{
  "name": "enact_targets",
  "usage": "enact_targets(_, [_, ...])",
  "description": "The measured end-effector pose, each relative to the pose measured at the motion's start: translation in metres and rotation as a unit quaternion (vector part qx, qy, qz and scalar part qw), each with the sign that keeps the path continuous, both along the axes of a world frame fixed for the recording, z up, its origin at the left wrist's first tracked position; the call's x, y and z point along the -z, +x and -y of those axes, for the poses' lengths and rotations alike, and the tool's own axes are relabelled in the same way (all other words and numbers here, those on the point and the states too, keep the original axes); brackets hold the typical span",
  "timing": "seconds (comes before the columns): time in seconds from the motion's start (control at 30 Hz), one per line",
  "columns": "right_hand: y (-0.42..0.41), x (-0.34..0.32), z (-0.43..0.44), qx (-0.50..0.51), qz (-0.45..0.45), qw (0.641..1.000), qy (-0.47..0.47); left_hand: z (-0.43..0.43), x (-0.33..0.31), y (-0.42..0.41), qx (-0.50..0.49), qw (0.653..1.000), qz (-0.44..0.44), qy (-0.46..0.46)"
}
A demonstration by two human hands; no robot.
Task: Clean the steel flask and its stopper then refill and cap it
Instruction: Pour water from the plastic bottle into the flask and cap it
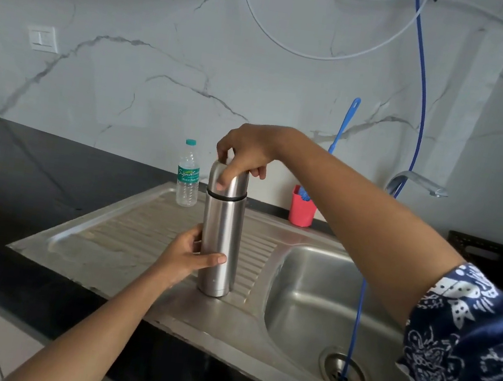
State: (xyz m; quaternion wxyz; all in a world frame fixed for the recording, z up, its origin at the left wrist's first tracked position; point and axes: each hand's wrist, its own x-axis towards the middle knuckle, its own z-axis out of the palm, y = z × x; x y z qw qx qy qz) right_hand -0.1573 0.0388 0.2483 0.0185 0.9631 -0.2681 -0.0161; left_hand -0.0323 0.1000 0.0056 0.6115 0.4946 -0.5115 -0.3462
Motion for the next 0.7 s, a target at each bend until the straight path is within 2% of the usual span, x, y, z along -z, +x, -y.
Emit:
enact_targets(0.17, [0.012,0.018,-0.008,0.109,-0.016,0.975,-0.192,0.003,0.0,-0.002,-0.014,1.0,0.027,0.005])
enact_targets(0.27, [0.022,0.015,-0.022,0.146,-0.054,0.96,-0.234,0.003,0.001,-0.004,-0.019,0.999,0.039,0.004])
enact_targets(0.33, [0.018,0.001,-0.025,0.14,-0.029,0.977,-0.159,0.003,0.0,-0.004,-0.019,0.999,0.038,0.0])
enact_targets(0.4, [0.005,-0.016,-0.017,0.103,-0.013,0.994,0.014,0.004,0.0,-0.004,-0.015,0.999,0.03,-0.003])
enact_targets(0.43, [-0.002,-0.021,-0.01,0.066,-0.029,0.993,0.089,0.004,0.0,-0.004,-0.012,1.0,0.028,-0.003])
enact_targets(0.5, [-0.011,-0.023,0.001,0.006,-0.077,0.981,0.176,0.004,0.001,-0.004,-0.007,1.0,0.024,0.0])
enact_targets(0.57, [-0.014,-0.02,0.005,-0.011,-0.075,0.978,0.192,0.005,0.001,-0.003,-0.003,1.0,0.021,0.004])
enact_targets(0.63, [-0.012,-0.016,0.008,-0.024,-0.027,0.982,0.186,0.005,0.0,-0.003,-0.002,1.0,0.017,0.006])
enact_targets(0.7, [-0.006,-0.01,0.004,0.012,0.01,0.992,0.124,0.006,0.001,-0.003,-0.005,1.0,0.014,0.008])
